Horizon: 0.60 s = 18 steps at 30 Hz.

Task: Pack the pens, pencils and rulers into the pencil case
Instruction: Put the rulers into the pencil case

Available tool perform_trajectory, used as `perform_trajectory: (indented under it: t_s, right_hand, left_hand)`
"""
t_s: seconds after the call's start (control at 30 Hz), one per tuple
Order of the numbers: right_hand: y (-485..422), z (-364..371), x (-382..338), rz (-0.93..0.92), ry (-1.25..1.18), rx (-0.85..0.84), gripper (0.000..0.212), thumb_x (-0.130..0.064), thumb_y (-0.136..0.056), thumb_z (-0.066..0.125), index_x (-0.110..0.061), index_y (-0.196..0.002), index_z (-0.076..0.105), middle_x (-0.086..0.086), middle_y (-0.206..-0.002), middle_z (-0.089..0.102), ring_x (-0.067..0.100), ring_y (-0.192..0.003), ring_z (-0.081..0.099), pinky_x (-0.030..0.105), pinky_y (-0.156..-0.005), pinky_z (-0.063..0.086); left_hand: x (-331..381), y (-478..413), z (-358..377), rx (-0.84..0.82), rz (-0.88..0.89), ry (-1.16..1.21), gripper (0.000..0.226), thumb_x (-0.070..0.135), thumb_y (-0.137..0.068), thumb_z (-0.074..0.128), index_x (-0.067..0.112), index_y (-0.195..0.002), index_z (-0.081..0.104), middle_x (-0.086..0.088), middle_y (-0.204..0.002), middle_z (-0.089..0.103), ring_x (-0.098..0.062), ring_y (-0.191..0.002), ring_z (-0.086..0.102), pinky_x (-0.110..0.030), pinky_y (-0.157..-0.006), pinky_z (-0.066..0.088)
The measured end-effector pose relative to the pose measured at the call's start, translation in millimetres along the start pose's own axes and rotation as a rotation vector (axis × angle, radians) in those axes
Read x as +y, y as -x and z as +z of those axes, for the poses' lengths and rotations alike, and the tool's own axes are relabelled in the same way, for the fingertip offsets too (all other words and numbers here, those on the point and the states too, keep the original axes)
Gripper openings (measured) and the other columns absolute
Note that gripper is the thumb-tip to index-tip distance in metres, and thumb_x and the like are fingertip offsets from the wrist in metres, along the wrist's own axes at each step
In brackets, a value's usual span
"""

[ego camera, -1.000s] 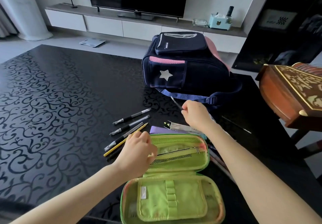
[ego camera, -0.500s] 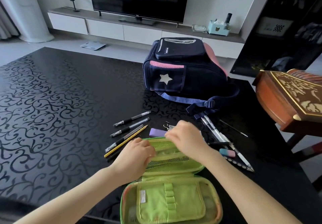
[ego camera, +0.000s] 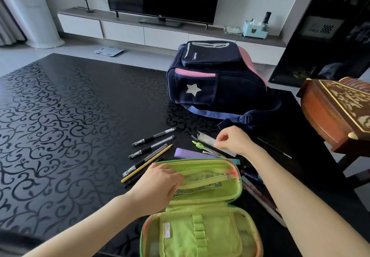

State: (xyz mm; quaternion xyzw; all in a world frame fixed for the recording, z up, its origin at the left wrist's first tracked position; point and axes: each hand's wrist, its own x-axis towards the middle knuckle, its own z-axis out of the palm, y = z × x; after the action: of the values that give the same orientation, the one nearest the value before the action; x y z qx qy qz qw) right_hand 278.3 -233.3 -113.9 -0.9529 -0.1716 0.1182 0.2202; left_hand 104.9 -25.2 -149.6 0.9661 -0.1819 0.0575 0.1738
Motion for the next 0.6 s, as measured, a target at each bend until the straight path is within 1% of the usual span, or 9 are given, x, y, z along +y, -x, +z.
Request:
perform_trajectory:
  t_s: [0.07,0.13,0.23,0.3,0.37,0.43,0.53,0.57,0.6]
  right_hand:
    - [12.7,-10.9,-8.3,-0.045,-0.167,0.09,0.009,-0.024,-0.073,0.076,-0.022,-0.068,0.069,-0.012,-0.07,0.066,0.008,-0.07,0.062,0.028,-0.067,0.047]
    - [32.7,-14.7,-24.1,-0.136,-0.151,0.071,0.006,-0.024,-0.073,0.074,-0.022,-0.068,0.072,-0.012,-0.068,0.067,0.007,-0.071,0.061,0.027,-0.068,0.046]
    - [60.6,1.7,-46.2,-0.346,0.288,-0.017,0.006,-0.03,-0.079,0.068,-0.028,-0.076,0.073,-0.013,-0.078,0.067,0.009,-0.079,0.044,0.026,-0.078,0.028]
    - [66.6,18.4,-52.8,-0.399,0.414,-0.046,0.009,-0.034,-0.082,0.067,-0.028,-0.082,0.074,-0.01,-0.085,0.065,0.011,-0.081,0.037,0.028,-0.08,0.027]
    - [67.7,34.0,-58.7,-0.388,0.435,-0.058,0.012,-0.036,-0.082,0.067,-0.026,-0.085,0.074,-0.002,-0.092,0.065,0.015,-0.083,0.038,0.031,-0.086,0.032]
    - [68.4,44.8,-65.6,-0.377,0.398,-0.083,0.015,-0.034,-0.084,0.066,-0.024,-0.09,0.074,0.0,-0.094,0.068,0.017,-0.087,0.046,0.032,-0.094,0.033]
    - [66.6,45.2,-69.9,-0.393,0.361,-0.181,0.014,-0.026,-0.088,0.063,-0.021,-0.097,0.073,-0.004,-0.098,0.073,0.018,-0.101,0.056,0.033,-0.106,0.026]
    - [64.8,42.2,-68.2,-0.383,0.355,-0.249,0.016,-0.021,-0.09,0.06,-0.022,-0.098,0.073,-0.005,-0.099,0.072,0.018,-0.101,0.056,0.033,-0.105,0.026]
    - [64.3,37.7,-66.5,-0.373,0.352,-0.319,0.019,-0.017,-0.091,0.057,-0.023,-0.1,0.073,-0.007,-0.098,0.072,0.019,-0.099,0.057,0.033,-0.101,0.032]
  left_hand:
    - [-0.6,3.3,-2.2,-0.016,0.004,-0.024,0.018,0.025,-0.077,0.059,0.037,-0.089,0.063,0.016,-0.078,0.065,-0.014,-0.078,0.061,-0.027,-0.075,0.042]
    - [-1.3,6.6,-4.1,-0.013,0.002,-0.072,0.026,0.03,-0.067,0.074,0.041,-0.088,0.063,0.016,-0.075,0.061,-0.013,-0.073,0.06,-0.028,-0.069,0.045]
    - [-0.1,8.5,-9.3,0.021,-0.024,-0.131,0.033,0.038,-0.055,0.084,0.043,-0.083,0.066,0.014,-0.073,0.057,-0.011,-0.069,0.058,-0.027,-0.067,0.044]
    - [2.6,8.7,-12.7,0.038,-0.041,-0.152,0.032,0.039,-0.051,0.087,0.042,-0.076,0.068,0.015,-0.072,0.056,-0.01,-0.067,0.057,-0.025,-0.066,0.042]
    - [4.6,7.1,-14.8,0.05,-0.048,-0.158,0.032,0.035,-0.048,0.089,0.04,-0.071,0.067,0.015,-0.071,0.055,-0.011,-0.066,0.056,-0.025,-0.066,0.038]
    - [5.7,4.5,-16.4,0.057,-0.055,-0.158,0.032,0.031,-0.048,0.089,0.039,-0.069,0.066,0.015,-0.071,0.056,-0.012,-0.066,0.055,-0.024,-0.067,0.035]
    - [3.6,0.0,-17.6,0.08,-0.058,-0.168,0.032,0.03,-0.048,0.09,0.038,-0.067,0.066,0.014,-0.072,0.056,-0.012,-0.066,0.056,-0.026,-0.065,0.036]
    - [2.1,-1.2,-17.2,0.087,-0.057,-0.164,0.032,0.029,-0.048,0.089,0.039,-0.068,0.066,0.014,-0.072,0.056,-0.013,-0.066,0.056,-0.027,-0.064,0.038]
    - [0.8,-1.9,-16.7,0.091,-0.057,-0.157,0.032,0.029,-0.049,0.089,0.039,-0.068,0.066,0.014,-0.072,0.056,-0.013,-0.067,0.057,-0.028,-0.065,0.04]
